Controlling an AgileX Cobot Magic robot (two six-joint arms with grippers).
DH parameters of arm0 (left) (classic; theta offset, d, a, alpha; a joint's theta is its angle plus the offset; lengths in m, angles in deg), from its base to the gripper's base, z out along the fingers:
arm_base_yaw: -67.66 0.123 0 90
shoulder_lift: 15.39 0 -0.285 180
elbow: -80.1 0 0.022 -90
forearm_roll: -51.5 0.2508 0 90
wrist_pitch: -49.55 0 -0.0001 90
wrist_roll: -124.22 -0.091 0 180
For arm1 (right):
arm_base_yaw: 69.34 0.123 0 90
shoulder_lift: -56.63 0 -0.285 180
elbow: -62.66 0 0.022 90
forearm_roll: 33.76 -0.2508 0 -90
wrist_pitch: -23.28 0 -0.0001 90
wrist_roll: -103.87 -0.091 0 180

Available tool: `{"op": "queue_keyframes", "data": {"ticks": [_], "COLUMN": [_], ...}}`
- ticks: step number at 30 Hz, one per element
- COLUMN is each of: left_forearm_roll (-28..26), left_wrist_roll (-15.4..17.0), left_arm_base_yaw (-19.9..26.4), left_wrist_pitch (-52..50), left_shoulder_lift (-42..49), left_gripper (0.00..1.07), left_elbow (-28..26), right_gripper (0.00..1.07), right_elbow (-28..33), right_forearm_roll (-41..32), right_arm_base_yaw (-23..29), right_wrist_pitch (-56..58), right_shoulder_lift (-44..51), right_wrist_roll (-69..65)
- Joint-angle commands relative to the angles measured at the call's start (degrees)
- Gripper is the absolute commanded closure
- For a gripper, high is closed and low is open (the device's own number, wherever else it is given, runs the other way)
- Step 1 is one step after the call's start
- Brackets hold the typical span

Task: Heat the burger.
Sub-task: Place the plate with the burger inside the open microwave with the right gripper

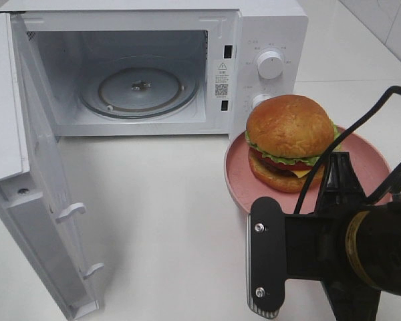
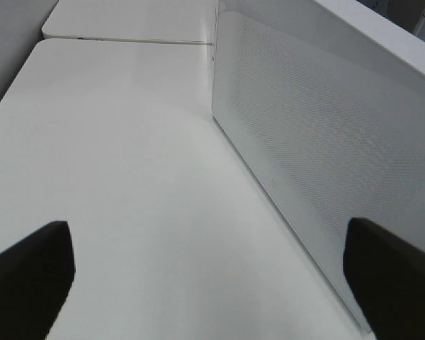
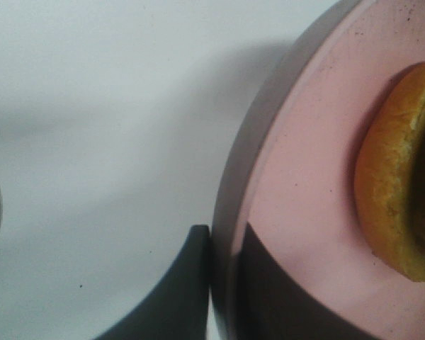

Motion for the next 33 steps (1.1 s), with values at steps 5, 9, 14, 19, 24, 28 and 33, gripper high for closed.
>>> {"op": "queue_keyframes", "data": {"ticks": [5,9,14,19,24,28,33], "left_forearm_roll": [-0.23,-0.23,-0.23,-0.23,-0.23,-0.23,-0.23], "left_wrist_roll": [0.23,0.23,0.23,0.23,0.23,0.23,0.23], "left_arm_base_yaw": [-0.17,-0.17,-0.17,-0.17,-0.17,-0.17,-0.17], "left_wrist_pitch": [-0.46,-0.46,-0.46,-0.46,-0.46,-0.46,-0.46], "left_shoulder_lift": [1.15,1.15,1.15,1.15,1.15,1.15,1.15], "left_gripper": [0.09,0.09,0.09,0.09,0.09,0.09,0.09], "left_elbow": [0.00,0.00,0.00,0.00,0.00,0.00,0.00], "right_gripper": [1.07,1.07,1.07,1.07,1.07,1.07,1.07], "right_elbow": [-0.17,-0.17,-0.17,-0.17,-0.17,-0.23,-0.86], "right_forearm_roll": [3.15,3.15,4.35,3.95,3.44,2.01,1.66], "right_arm_base_yaw": [0.23,0.23,0.23,-0.17,-0.17,-0.17,-0.17], "right_wrist_pitch": [-3.67,-5.79,-8.42,-10.83,-11.52,-13.06,-14.21], "right_shoulder_lift": [0.46,0.46,0.46,0.46,0.46,0.46,0.46], "right_wrist_roll": [6.25,8.77,11.06,15.53,21.89,24.29,25.67]}}
